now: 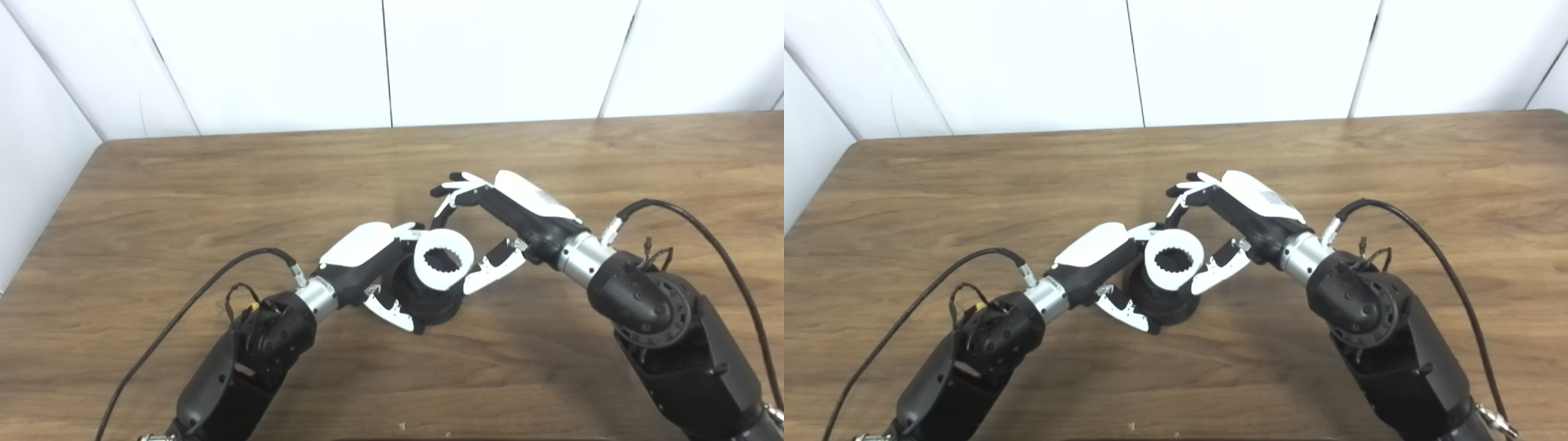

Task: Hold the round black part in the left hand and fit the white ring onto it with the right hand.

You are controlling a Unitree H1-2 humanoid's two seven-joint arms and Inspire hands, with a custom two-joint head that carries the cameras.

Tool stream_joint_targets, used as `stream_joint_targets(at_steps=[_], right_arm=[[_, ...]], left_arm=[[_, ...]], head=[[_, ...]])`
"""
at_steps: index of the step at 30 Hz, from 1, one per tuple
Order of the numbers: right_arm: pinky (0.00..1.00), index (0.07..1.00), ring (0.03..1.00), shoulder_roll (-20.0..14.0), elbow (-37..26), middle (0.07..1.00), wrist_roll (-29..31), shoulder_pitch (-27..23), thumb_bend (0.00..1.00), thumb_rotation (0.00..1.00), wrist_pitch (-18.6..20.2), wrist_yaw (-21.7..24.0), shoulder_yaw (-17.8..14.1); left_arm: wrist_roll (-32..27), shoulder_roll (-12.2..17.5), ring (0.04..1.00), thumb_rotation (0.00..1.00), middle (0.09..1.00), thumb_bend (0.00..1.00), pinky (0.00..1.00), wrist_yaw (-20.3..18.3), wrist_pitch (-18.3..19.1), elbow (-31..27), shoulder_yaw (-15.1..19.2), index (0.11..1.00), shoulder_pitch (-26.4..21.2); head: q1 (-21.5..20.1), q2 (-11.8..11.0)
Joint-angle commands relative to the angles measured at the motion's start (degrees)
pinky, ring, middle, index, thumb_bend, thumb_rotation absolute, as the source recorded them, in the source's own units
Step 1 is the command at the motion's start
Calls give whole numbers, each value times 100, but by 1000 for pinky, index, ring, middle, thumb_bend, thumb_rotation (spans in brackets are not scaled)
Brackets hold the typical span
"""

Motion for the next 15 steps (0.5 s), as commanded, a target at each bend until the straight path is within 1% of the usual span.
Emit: stream_joint_targets(at_steps=[1, 9, 15], right_arm=[[892, 485, 973, 64, -40, 870, -9, -136, 525, 148, -234, -125, -13], [896, 484, 969, 137, 118, 865, -38, -122, 525, 148, -252, -112, 67], [899, 484, 967, 187, 272, 866, -16, -121, 526, 149, -369, -174, 63]], left_arm=[[170, 34, 971, 78, 899, 522, 882, -35, 128, 82, -32, 495, -99], [200, 20, 969, 79, 899, 522, 877, -8, 122, 58, -52, 496, -115], [179, -1, 968, 78, 900, 522, 876, -36, 166, -20, -45, 496, -108]], head=[[4, 1], [72, 8], [94, 3]])
